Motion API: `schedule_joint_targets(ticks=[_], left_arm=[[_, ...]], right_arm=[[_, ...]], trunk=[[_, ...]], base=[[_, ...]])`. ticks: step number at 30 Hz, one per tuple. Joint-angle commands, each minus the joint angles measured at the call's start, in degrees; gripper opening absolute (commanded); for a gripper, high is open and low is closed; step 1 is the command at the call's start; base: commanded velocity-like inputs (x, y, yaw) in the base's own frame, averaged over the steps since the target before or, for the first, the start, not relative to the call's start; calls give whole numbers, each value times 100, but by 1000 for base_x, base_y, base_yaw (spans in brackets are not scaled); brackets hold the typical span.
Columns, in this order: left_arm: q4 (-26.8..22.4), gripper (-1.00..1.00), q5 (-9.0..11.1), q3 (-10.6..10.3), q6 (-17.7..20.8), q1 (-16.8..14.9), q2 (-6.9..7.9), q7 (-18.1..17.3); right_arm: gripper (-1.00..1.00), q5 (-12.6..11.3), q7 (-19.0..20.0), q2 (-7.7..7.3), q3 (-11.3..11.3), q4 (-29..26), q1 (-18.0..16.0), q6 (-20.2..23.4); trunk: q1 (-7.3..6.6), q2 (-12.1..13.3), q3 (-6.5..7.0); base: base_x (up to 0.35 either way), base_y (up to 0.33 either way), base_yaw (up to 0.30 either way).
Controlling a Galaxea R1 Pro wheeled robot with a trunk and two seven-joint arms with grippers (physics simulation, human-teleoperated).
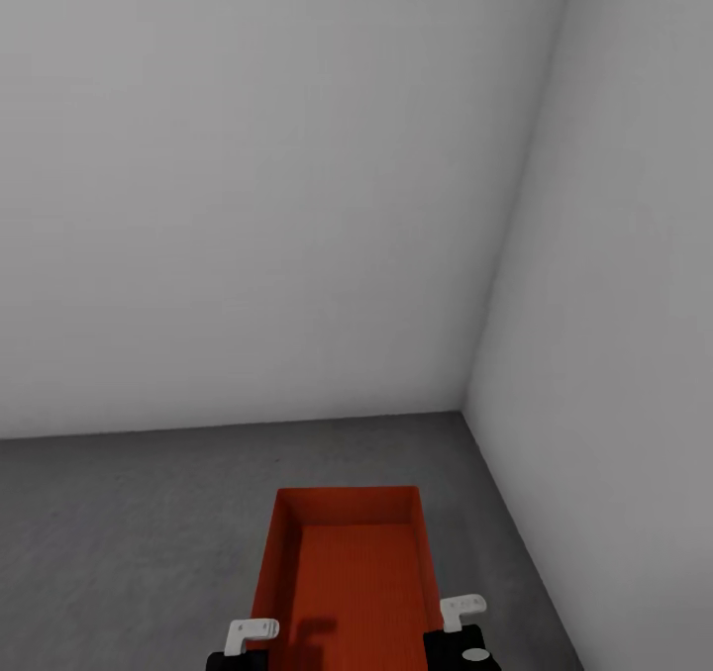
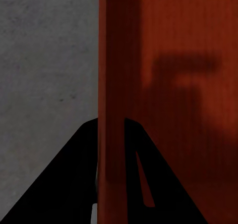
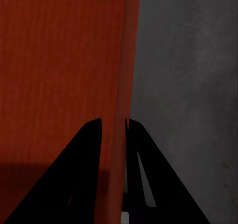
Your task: Move the two storage containers from the living room to the garage. In the garage, place one container on the floor and stack the other container on top of it (either order is fine).
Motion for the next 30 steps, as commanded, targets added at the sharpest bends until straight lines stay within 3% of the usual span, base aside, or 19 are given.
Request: schedule_joint_targets(ticks=[1,30], left_arm=[[-11,-100,24,-48,-169,-8,85,42],[-11,-100,24,-48,-169,-9,85,42]], right_arm=[[-100,-44,-5,-146,75,21,-1,23],[-100,-39,-1,-149,71,21,-2,23]], trunk=[[3,-7,-8],[3,-7,-15]], base=[[168,-105,13],[128,-24,32]])
